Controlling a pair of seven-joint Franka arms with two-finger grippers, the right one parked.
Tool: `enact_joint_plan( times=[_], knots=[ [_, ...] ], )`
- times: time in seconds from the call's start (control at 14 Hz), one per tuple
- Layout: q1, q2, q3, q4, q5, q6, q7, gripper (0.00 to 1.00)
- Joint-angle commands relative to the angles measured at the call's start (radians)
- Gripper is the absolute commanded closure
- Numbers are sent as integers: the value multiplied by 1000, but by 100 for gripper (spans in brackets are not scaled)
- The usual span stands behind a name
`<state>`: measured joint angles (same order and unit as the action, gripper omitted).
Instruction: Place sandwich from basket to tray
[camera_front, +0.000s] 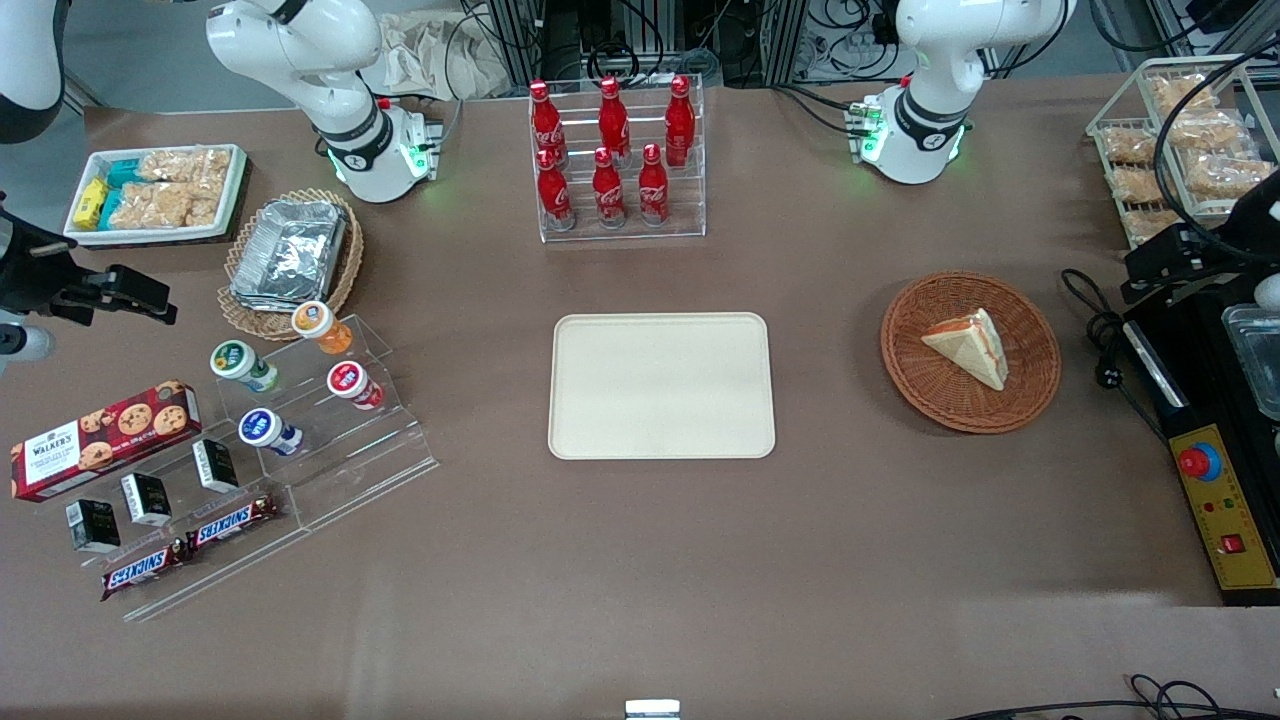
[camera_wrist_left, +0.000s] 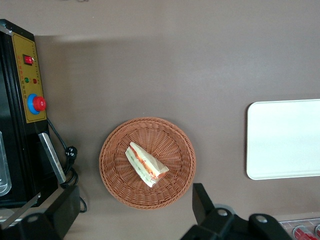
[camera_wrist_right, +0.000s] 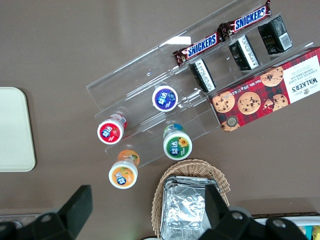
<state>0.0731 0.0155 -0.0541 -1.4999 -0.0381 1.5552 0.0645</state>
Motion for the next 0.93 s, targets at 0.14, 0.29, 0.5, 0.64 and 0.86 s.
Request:
enact_joint_plan(
  times=[0.14,0.29,0.5,0.64,0.86],
  knots=[
    [10,-3,0,3,-16,-26,-45,0],
    [8,-2,-1,1,0,-27,-51,0],
    [10,-8,2,-5,3,-56,-148,0],
    [11,-11,26,-20,3,-61,-285,0],
    [14,-72,30,-130,3,-46,-440,0]
  ],
)
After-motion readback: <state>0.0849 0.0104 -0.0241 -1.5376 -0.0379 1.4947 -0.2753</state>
